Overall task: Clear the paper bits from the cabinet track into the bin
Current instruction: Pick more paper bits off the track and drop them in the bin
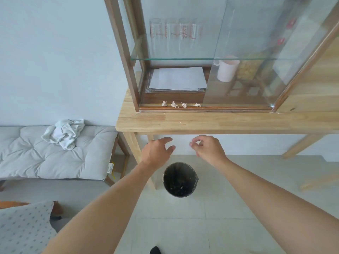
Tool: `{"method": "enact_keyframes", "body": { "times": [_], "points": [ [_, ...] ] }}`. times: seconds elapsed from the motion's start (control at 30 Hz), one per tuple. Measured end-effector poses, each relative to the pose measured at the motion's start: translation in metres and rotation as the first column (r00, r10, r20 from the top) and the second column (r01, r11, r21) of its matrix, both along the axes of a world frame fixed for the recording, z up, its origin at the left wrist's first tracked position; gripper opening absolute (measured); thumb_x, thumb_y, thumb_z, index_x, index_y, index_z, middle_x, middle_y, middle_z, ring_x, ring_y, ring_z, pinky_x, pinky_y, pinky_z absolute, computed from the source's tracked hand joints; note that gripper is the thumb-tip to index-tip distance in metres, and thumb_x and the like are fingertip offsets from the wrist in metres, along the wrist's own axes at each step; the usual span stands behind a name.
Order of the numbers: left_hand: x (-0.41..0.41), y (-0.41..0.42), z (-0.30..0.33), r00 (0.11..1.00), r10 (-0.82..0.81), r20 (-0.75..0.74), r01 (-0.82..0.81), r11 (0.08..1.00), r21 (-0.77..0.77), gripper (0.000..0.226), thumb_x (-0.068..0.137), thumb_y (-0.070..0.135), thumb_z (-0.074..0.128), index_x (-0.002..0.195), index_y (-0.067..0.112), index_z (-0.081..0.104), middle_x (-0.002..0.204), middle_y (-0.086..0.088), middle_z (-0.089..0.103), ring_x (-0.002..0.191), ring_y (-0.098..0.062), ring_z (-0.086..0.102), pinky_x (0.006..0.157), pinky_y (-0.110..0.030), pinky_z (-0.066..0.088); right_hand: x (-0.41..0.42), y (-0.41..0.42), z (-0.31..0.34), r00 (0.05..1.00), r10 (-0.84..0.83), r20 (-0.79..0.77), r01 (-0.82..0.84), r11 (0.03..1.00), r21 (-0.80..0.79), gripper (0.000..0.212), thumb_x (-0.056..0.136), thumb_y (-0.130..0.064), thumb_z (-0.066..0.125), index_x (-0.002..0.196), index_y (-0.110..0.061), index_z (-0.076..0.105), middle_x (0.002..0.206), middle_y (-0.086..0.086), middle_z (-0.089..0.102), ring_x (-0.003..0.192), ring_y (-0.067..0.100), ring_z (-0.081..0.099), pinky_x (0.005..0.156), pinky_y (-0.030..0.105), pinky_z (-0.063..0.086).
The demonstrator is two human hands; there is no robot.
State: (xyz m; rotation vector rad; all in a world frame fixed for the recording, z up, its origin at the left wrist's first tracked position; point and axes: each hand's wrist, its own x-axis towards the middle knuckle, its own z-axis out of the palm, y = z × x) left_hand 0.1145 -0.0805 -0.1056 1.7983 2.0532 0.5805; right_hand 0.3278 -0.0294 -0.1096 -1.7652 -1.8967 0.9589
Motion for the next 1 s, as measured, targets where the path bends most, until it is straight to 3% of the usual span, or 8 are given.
{"method": "enact_keyframes", "body": {
  "times": [0.1,0.23,0.4,0.5,0.63,0.77,0.9,1.0],
  "points": [
    [-0.007,-0.005,0.031,1.0,0.001,0.031,-0.005,0.995,0.105,0.04,0.099,0.044,0.067,0.136,0.027,0.068,0.1,0.004,0.075,0.084,-0.013,0.064,0.079,-0.03,0.055,-0.006,0.0,0.032,0.999,0.034,-0.023,-0.032,0.997,0.07,0.021,0.101,-0.044,0.068,0.107,-0.029,0.08,0.064,-0.004,0.076,0.064,0.015,0.07,0.08,0.042,0.064],
    [-0.02,-0.002,0.058,1.0,0.02,0.024,-0.023,0.99,0.138,0.041,0.098,0.045,0.068,0.136,0.03,0.068,0.081,0.008,0.068,0.086,-0.02,0.068,0.083,-0.039,0.059,-0.015,0.004,0.061,0.998,0.047,-0.03,-0.042,0.99,0.131,0.016,0.099,-0.037,0.066,0.091,-0.035,0.079,0.06,-0.005,0.075,0.068,0.013,0.072,0.075,0.042,0.064],
    [-0.033,0.013,0.073,0.997,0.054,0.052,-0.063,0.98,0.19,0.039,0.097,0.047,0.068,0.134,0.033,0.069,0.073,0.011,0.065,0.087,-0.021,0.069,0.08,-0.037,0.057,-0.028,0.015,0.076,0.999,0.046,-0.014,-0.043,0.986,0.158,0.017,0.097,-0.034,0.064,0.086,-0.035,0.077,0.06,-0.006,0.074,0.058,0.009,0.067,0.067,0.037,0.059],
    [-0.039,0.025,0.075,0.994,0.068,0.084,-0.083,0.977,0.197,0.039,0.096,0.048,0.067,0.133,0.034,0.069,0.069,0.014,0.062,0.084,-0.021,0.068,0.08,-0.039,0.058,-0.039,0.023,0.077,0.998,0.046,-0.042,-0.039,0.988,0.148,0.013,0.098,-0.038,0.067,0.096,-0.032,0.078,0.062,-0.005,0.074,0.063,0.013,0.069,0.067,0.035,0.056],
    [-0.046,0.045,0.076,0.996,0.042,0.082,-0.06,0.973,0.223,0.038,0.096,0.047,0.069,0.132,0.035,0.07,0.067,0.015,0.059,0.081,-0.02,0.066,0.078,-0.038,0.058,-0.056,0.04,0.075,0.997,0.051,-0.062,-0.041,0.988,0.146,0.018,0.099,-0.037,0.068,0.109,-0.026,0.078,0.071,-0.006,0.073,0.068,0.02,0.068,0.078,0.042,0.062],
    [-0.054,0.07,0.073,0.994,0.03,0.101,-0.052,0.974,0.221,0.037,0.095,0.044,0.07,0.131,0.035,0.072,0.066,0.015,0.058,0.081,-0.02,0.066,0.074,-0.036,0.057,-0.072,0.062,0.073,0.995,0.034,-0.099,-0.018,0.988,0.151,0.02,0.1,-0.034,0.069,0.116,-0.025,0.078,0.088,0.0,0.079,0.081,0.028,0.077,0.084,0.047,0.063],
    [-0.058,0.096,0.069,0.994,0.021,0.105,-0.043,0.976,0.213,0.036,0.094,0.044,0.071,0.129,0.037,0.072,0.068,0.014,0.057,0.086,-0.024,0.069,0.073,-0.036,0.057,-0.086,0.084,0.072,0.998,0.016,-0.066,-0.001,0.975,0.223,0.027,0.101,-0.036,0.067,0.124,-0.027,0.077,0.071,-0.005,0.074,0.084,0.026,0.077,0.084,0.043,0.062],
    [-0.059,0.11,0.066,0.993,0.039,0.111,-0.06,0.979,0.193,0.04,0.094,0.046,0.071,0.133,0.035,0.07,0.082,0.003,0.07,0.095,-0.027,0.07,0.08,-0.04,0.058,-0.094,0.097,0.068,1.0,0.007,-0.03,0.001,0.971,0.24,0.038,0.102,-0.04,0.064,0.137,-0.027,0.072,0.079,-0.001,0.079,0.095,0.026,0.076,0.09,0.04,0.06]
  ]
}}
